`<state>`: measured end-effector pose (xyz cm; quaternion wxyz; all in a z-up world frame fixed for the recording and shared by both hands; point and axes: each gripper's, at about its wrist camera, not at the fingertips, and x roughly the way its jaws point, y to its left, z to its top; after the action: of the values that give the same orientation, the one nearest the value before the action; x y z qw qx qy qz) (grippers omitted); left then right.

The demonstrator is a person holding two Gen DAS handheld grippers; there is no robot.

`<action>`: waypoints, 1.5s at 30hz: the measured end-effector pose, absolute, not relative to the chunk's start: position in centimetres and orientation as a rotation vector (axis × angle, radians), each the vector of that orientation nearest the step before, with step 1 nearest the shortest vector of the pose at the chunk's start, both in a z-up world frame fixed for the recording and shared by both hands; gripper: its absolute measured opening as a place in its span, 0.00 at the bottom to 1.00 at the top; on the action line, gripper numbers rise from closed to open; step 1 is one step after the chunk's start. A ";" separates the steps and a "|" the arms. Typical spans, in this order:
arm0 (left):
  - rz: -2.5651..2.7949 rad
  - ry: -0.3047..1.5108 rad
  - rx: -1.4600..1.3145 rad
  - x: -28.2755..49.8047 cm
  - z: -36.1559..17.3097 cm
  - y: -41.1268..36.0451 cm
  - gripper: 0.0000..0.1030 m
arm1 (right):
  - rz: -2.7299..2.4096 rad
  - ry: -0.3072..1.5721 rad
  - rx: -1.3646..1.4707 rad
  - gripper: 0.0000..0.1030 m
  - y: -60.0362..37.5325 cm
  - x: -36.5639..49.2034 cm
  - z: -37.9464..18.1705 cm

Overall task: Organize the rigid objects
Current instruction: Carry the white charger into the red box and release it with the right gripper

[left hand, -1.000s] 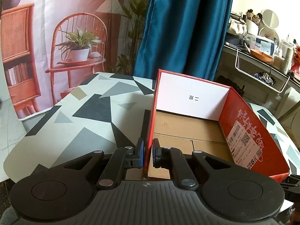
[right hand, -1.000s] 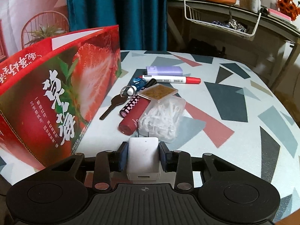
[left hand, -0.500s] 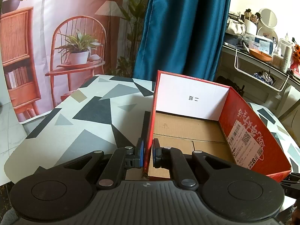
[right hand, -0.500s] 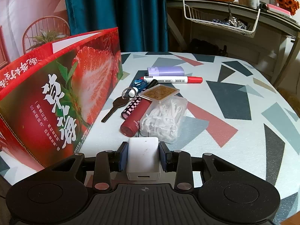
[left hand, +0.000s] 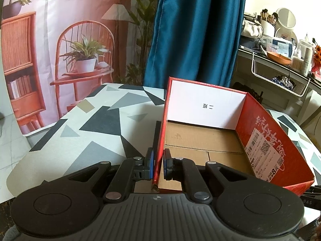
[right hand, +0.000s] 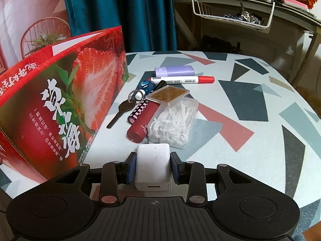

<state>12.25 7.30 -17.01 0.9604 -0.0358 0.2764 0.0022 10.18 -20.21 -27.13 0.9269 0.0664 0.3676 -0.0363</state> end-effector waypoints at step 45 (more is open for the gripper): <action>-0.037 0.644 -0.047 13.9 -17.7 7.7 0.10 | 0.350 0.501 0.026 0.31 -14.6 19.3 -16.6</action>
<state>13.90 7.74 -17.69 0.9481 -0.0231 0.3167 -0.0183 19.30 -14.59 -16.56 0.9536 0.0126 0.2466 0.1723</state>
